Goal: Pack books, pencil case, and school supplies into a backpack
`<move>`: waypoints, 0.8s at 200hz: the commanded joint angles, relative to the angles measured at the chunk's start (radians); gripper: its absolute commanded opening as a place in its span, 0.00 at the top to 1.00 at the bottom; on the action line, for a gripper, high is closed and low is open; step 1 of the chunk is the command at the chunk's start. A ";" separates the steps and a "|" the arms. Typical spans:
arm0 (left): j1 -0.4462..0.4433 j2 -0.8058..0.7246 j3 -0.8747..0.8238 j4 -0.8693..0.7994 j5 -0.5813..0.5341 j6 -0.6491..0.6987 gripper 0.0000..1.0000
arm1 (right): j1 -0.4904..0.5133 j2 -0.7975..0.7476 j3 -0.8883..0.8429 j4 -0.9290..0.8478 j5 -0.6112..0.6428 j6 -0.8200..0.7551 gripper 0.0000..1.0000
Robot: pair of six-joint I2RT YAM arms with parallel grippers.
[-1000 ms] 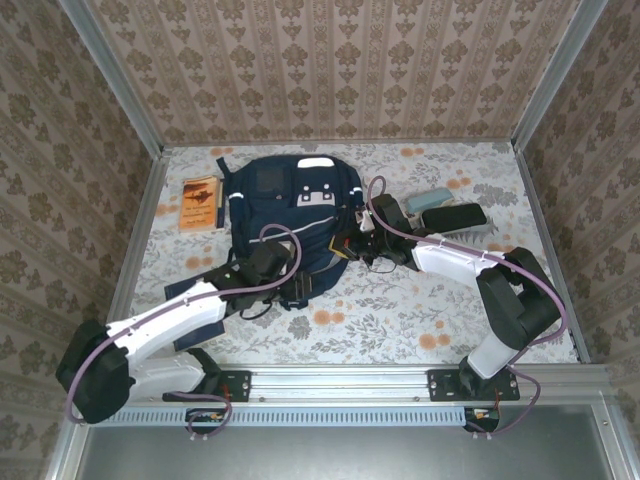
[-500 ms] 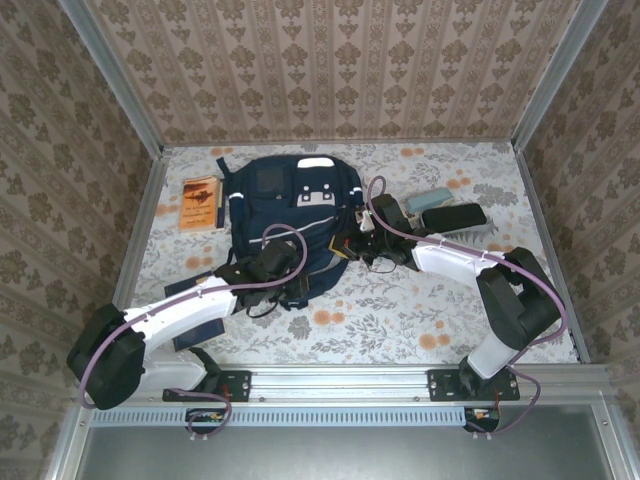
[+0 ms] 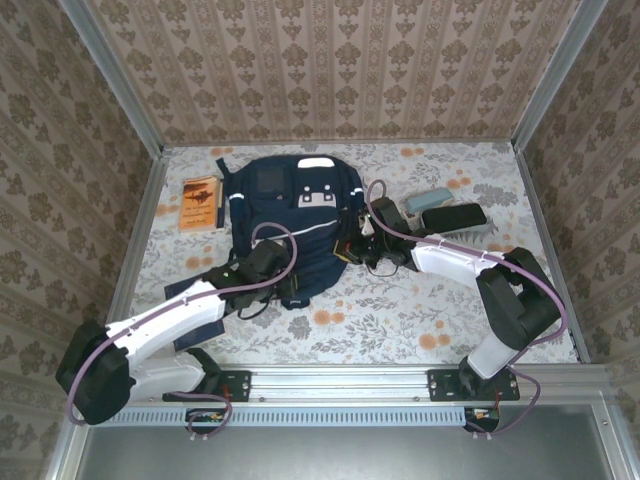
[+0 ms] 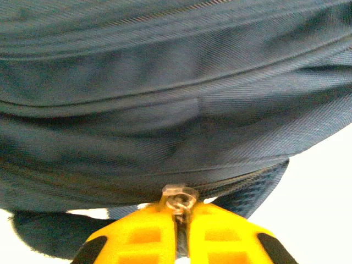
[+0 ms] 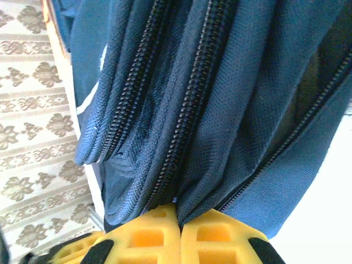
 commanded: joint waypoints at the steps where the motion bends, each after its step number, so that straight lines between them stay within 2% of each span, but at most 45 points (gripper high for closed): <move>1: 0.042 -0.043 -0.009 -0.105 -0.050 0.044 1.00 | -0.037 -0.042 -0.007 -0.094 0.115 -0.050 1.00; 114: 0.249 -0.019 0.033 -0.196 -0.054 0.197 1.00 | -0.124 -0.066 -0.031 -0.173 0.179 -0.118 1.00; 142: 0.268 0.000 0.035 -0.134 0.017 0.239 1.00 | -0.136 -0.081 -0.023 -0.191 0.186 -0.147 1.00; 160: 0.268 0.004 0.035 -0.076 0.093 0.280 1.00 | -0.135 -0.095 -0.009 -0.195 0.149 -0.160 1.00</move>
